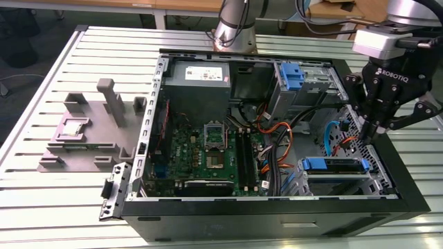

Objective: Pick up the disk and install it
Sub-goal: 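Insert the first disk wire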

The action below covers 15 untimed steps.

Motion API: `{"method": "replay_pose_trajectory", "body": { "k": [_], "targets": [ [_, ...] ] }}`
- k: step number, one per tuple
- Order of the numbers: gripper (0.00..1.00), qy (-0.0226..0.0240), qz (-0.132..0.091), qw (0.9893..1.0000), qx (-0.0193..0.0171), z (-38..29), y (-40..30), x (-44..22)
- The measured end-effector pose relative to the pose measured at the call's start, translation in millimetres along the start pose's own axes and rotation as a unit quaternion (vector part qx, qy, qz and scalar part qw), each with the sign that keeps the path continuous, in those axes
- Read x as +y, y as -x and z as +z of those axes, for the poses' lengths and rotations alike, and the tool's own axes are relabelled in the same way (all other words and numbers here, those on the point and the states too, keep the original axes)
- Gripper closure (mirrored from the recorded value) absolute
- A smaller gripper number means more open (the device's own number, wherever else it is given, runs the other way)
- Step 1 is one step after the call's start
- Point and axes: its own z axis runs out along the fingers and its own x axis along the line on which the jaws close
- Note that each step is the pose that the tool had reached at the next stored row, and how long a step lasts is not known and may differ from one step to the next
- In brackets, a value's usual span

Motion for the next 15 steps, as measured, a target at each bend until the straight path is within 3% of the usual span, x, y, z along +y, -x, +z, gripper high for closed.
{"method": "replay_pose_trajectory", "body": {
  "k": [6,10,12,15],
  "targets": [
    [0.84,0.0101,0.042,0.9991,-0.0013,2.0,0.6,-0.1],
    [0.84,0.0115,0.063,0.9979,-0.002,2.3,0.7,-0.1],
    [0.84,0.0094,0.069,0.9975,-0.0095,2.4,0.8,-0.1],
    [0.84,0.0031,0.074,0.9968,-0.0284,2.4,0.8,-0.1]
  ]
}}
